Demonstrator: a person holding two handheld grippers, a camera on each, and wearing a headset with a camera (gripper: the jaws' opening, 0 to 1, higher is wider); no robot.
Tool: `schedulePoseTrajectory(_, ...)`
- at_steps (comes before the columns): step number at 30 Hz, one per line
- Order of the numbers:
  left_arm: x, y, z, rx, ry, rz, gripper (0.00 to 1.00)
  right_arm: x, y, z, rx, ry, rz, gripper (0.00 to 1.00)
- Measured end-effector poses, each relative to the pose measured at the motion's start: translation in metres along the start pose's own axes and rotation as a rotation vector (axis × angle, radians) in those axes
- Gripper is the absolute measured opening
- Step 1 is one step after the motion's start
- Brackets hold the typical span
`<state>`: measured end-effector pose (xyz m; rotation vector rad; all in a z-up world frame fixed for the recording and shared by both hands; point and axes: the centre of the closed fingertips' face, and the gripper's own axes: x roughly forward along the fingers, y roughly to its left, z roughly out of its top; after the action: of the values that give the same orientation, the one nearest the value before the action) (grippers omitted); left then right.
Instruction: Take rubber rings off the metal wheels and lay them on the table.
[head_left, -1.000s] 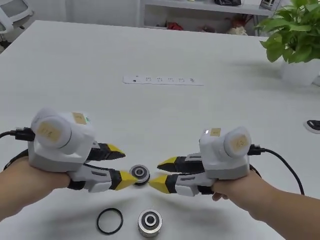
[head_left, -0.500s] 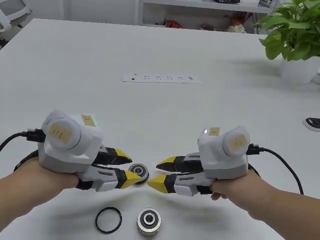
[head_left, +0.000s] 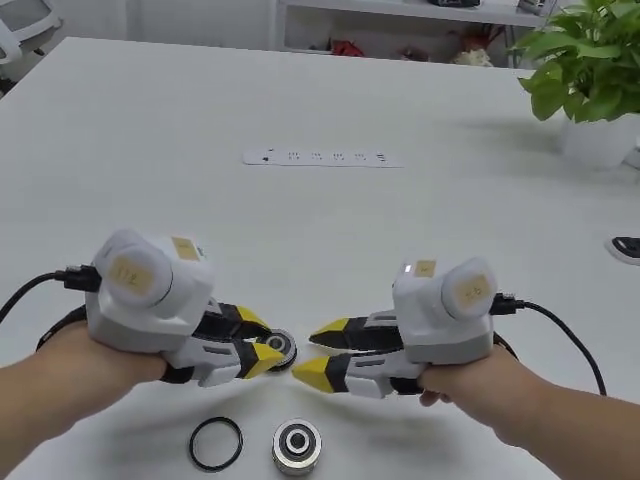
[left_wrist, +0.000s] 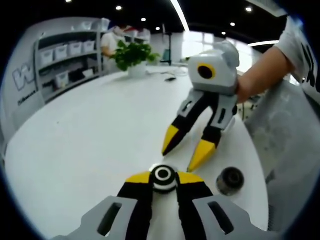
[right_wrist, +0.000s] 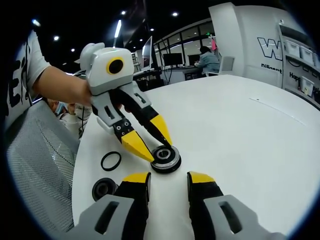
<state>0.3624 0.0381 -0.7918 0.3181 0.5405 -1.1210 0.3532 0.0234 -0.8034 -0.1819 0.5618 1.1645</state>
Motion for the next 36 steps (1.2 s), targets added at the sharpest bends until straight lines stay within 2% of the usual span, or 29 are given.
schedulePoseTrajectory(3,0.001,-0.001,0.000,0.011,0.004,0.000,0.16,0.002,0.001,0.001,0.000,-0.001,0.003,0.27)
schedulePoseTrajectory(6,0.002,0.002,0.000,-0.003,-0.005,0.021,0.14,0.003,0.000,0.003,0.002,-0.006,0.003,0.28)
schedulePoseTrajectory(13,0.002,0.001,0.000,-0.006,-0.011,0.033,0.14,0.008,-0.001,0.008,0.003,-0.017,0.001,0.28)
schedulePoseTrajectory(23,0.001,-0.001,0.001,-0.009,-0.018,0.042,0.14,0.015,0.002,0.007,-0.017,-0.001,0.011,0.26)
schedulePoseTrajectory(36,0.001,-0.001,0.001,-0.008,-0.021,0.048,0.14,0.013,0.003,0.004,-0.009,0.003,0.017,0.22)
